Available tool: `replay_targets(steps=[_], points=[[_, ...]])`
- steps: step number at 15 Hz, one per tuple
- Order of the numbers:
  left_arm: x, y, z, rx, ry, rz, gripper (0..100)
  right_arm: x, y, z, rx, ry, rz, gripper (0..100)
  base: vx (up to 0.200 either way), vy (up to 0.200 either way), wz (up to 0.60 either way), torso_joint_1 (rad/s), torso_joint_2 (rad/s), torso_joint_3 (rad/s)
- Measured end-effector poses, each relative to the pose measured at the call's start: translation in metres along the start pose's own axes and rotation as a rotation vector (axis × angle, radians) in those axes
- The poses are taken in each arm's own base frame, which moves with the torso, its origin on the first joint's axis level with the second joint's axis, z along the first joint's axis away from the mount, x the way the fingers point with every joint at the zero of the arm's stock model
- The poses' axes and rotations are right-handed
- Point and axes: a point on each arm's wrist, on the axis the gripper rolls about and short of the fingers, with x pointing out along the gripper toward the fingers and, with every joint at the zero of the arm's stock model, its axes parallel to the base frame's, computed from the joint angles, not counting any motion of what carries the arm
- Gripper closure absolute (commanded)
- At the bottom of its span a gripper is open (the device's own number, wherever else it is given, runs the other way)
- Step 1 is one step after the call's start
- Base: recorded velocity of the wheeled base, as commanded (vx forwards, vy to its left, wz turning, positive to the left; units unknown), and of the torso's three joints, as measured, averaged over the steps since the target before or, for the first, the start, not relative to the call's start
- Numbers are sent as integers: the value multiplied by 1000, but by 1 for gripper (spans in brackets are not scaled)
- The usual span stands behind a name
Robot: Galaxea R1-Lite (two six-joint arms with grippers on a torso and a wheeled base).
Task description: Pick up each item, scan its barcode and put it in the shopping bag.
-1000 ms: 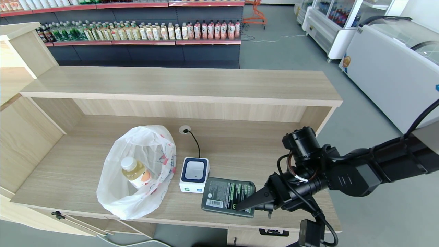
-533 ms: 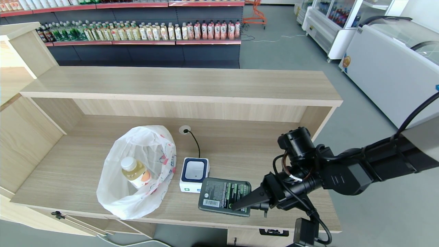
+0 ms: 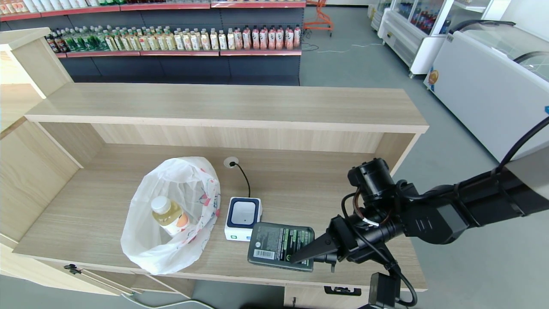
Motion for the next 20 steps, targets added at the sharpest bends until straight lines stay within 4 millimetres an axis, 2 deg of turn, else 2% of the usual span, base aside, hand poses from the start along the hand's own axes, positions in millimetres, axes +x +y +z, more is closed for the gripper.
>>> replay_targets(steps=[2,3,6,8,9,11,13,17,20], points=[[0,0,0,0,0,0,0,-10,-21,1,60,25,-5,100,0,0,0,0,0,0],[0,0,0,0,0,0,0,-22,-37,3,120,56,-3,100,0,0,0,0,0,0],[0,0,0,0,0,0,0,-85,-59,29,457,297,90,100,0,0,0,0,0,0],[0,0,0,0,0,1,0,-126,-77,52,523,514,167,100,0,0,0,0,0,0],[0,0,0,0,0,0,0,-141,-81,68,600,593,181,100,0,0,0,0,0,0],[0,0,0,0,0,0,0,-148,-80,106,886,629,143,100,0,0,0,0,0,0],[0,0,0,0,0,0,0,-148,-83,122,1139,649,89,100,0,0,0,0,0,0],[0,0,0,0,0,0,0,-154,-106,116,1765,737,-173,100,0,0,0,0,0,0],[0,0,0,0,0,0,0,-161,-123,112,2351,793,-518,100,0,0,0,0,0,0]])
